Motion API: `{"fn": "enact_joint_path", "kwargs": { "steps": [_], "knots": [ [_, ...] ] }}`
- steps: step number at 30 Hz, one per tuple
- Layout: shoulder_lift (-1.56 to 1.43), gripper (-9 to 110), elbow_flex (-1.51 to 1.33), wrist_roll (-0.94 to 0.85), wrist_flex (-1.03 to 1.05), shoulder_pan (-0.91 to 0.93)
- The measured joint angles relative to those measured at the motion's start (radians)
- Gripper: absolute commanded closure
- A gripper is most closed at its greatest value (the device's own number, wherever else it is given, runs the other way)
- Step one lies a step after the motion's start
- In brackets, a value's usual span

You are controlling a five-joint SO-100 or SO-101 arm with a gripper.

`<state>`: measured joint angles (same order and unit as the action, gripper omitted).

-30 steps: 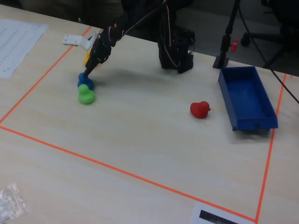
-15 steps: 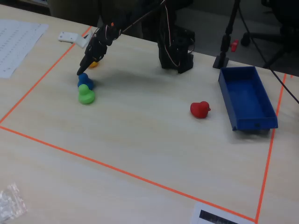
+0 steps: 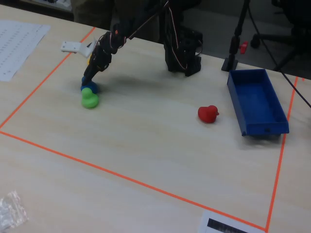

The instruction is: Grasp blue duck and put it into box.

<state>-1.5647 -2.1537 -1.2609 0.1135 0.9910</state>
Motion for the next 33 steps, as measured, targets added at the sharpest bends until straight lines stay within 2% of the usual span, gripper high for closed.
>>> {"fn": "enact_joint_path", "kwargs": {
  "steps": [20,24,27,33],
  "knots": [
    [0.063,70,-0.044,-0.026,-0.103,-0.003],
    [0.063,82,-0.051,-0.037,-0.106,-0.003],
    [0.063,100,-0.057,-0.043,-0.110,-0.003],
    [0.061,101,-0.067,-0.069,-0.126,-0.017]
  ]
}}
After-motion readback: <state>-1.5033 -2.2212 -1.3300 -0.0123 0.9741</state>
